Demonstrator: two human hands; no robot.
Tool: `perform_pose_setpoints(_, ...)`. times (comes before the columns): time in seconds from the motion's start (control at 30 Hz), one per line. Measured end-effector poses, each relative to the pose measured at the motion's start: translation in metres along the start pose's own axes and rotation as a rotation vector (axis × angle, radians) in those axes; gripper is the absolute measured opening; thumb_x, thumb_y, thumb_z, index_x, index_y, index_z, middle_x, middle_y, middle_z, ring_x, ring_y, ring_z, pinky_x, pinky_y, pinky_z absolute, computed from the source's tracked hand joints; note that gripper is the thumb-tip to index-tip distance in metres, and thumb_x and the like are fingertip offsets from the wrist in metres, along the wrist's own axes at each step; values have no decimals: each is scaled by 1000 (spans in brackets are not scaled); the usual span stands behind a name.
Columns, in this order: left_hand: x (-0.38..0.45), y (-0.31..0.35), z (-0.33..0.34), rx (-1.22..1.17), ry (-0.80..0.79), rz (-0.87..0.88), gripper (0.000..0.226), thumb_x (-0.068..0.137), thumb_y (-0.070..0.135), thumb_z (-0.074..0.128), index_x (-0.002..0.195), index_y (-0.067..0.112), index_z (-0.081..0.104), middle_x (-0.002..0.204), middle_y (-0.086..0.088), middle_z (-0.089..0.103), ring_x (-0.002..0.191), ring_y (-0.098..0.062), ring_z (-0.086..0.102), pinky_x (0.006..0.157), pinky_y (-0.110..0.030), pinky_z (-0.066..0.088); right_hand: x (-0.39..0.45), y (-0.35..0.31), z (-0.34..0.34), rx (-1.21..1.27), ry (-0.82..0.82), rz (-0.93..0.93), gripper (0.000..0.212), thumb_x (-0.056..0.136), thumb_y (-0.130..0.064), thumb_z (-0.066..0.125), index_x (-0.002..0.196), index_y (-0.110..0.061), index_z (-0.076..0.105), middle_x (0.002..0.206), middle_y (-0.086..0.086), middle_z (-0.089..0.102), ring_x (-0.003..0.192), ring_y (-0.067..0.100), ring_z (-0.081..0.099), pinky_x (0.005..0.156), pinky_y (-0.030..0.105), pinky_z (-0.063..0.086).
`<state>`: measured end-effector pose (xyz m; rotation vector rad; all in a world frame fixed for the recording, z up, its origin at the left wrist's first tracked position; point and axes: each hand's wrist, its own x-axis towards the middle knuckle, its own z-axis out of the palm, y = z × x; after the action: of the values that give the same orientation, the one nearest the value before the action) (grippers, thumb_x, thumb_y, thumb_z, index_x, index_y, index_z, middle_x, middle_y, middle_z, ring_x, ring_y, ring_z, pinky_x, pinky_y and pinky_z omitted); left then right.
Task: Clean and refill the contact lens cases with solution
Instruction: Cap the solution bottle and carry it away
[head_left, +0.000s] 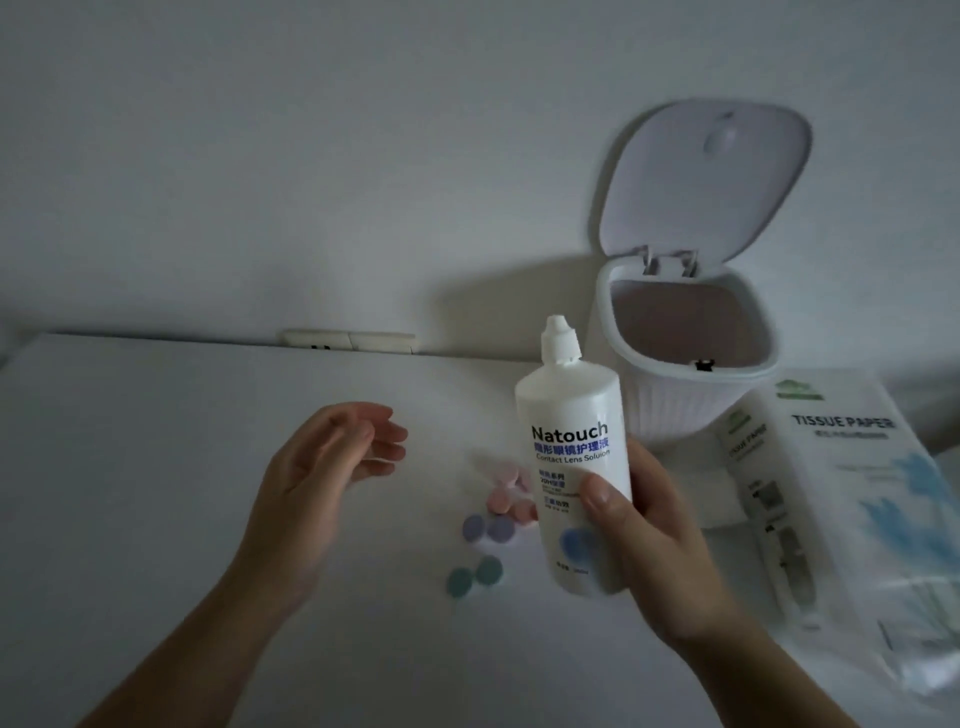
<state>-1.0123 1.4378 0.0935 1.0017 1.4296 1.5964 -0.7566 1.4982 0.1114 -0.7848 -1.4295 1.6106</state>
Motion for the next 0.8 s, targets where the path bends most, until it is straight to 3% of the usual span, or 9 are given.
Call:
perform_pose_setpoints(0.17, -43, 72, 9, 5, 84, -140, 19, 91, 29, 59, 99, 24, 76, 100, -13, 76, 92, -30, 74, 79, -32, 61, -45, -78, -6, -57, 103, 139, 31, 83, -43, 66, 112, -33, 71, 106, 7, 75, 96, 21, 72, 78, 30, 58)
perform_pose_setpoints(0.3, -73, 109, 24, -7, 88, -168, 15, 92, 29, 67, 100, 20, 76, 98, -15, 76, 91, -33, 74, 79, -32, 62, -92, -113, -20, -52, 211, 229, 44, 73, -48, 73, 114, -32, 71, 104, 6, 75, 93, 15, 70, 76, 25, 56)
perform_pose_setpoints(0.43, -84, 126, 62, 111, -122, -148, 11, 94, 25, 67, 100, 26, 76, 97, -8, 78, 91, -28, 74, 81, -38, 59, -141, -127, -36, -16, 401, 230, 46, 70, -52, 73, 111, -32, 71, 102, 5, 75, 91, 13, 70, 73, 26, 56)
perform_pose_setpoints(0.6, -73, 133, 135, 101, -368, -150, 29, 101, 7, 53, 99, 24, 76, 97, -12, 77, 90, -28, 74, 77, -32, 58, -216, -133, -53, 11, 699, 193, 46, 70, -54, 71, 111, -32, 71, 102, 13, 74, 90, 30, 71, 73, 44, 59)
perform_pose_setpoints(0.7, -79, 132, 183, 30, -543, -144, 20, 98, 12, 58, 99, 22, 76, 96, -14, 75, 89, -26, 72, 77, -28, 59, -264, -141, -55, 25, 880, 149, 42, 71, -51, 69, 108, -30, 73, 99, 14, 74, 84, 22, 71, 69, 35, 58)
perform_pose_setpoints(0.8, -99, 125, 227, 18, -739, -175, 21, 87, 32, 64, 101, 22, 76, 97, -13, 75, 91, -25, 71, 80, -30, 59, -309, -145, -49, 53, 1076, 132, 40, 72, -51, 68, 103, -27, 74, 95, 15, 74, 79, 17, 71, 63, 29, 58)
